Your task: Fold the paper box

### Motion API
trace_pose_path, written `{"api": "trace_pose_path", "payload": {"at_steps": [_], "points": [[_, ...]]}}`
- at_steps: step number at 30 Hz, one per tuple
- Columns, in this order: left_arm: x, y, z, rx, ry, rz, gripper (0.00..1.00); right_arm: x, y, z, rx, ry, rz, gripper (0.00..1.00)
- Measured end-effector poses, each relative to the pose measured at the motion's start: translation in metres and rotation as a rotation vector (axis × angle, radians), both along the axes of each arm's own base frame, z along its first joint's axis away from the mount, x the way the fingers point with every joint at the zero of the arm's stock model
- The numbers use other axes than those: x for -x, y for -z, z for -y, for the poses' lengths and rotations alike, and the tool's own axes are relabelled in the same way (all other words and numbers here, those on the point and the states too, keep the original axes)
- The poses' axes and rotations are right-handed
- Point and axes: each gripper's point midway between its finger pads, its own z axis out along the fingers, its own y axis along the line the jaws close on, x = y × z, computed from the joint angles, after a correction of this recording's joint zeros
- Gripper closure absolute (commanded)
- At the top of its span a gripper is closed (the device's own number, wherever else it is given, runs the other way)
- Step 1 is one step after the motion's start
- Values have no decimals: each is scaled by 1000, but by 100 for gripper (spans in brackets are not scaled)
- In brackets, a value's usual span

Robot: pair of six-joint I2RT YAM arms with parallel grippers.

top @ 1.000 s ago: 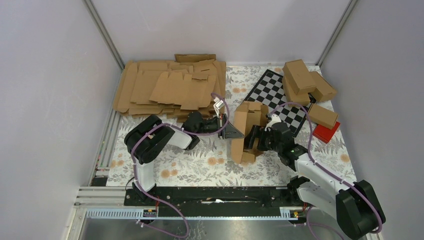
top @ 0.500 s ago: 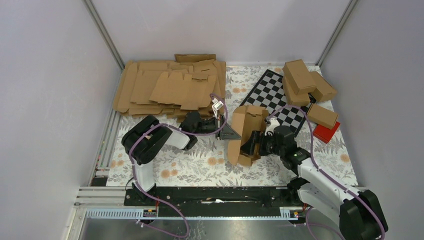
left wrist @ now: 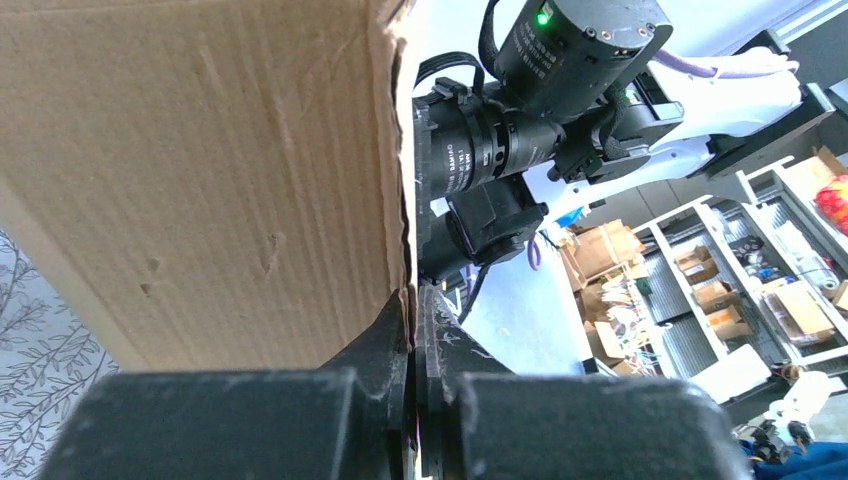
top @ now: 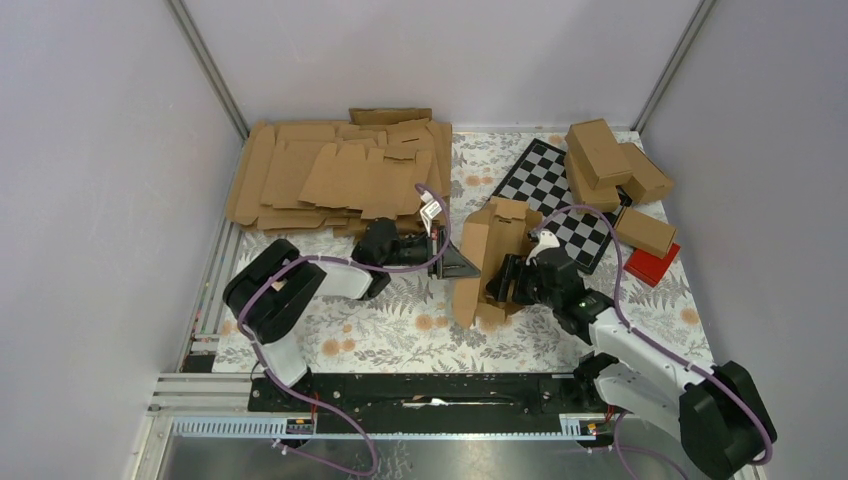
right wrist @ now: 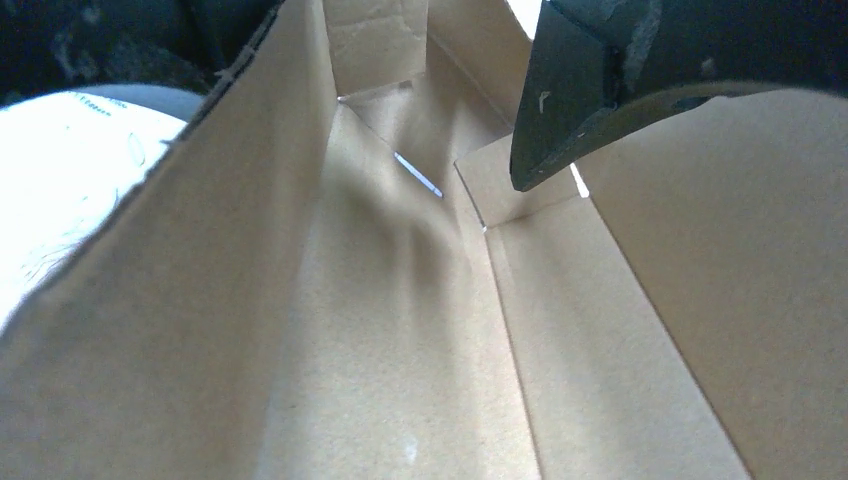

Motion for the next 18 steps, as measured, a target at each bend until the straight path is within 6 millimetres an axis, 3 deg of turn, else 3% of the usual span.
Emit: {"api": "trace_pose_path", "payload": {"at_steps": [7,12,18], "points": [[-2,14,5,-127,-80,145,100,-30,6,5,94,118,90,29],[18,23,19,-275,-119,341,100,-53,2,7,122,210,201,32],[13,37,2,-365,-226,483,100,-60,-1,3,128,264,307,46]]}}
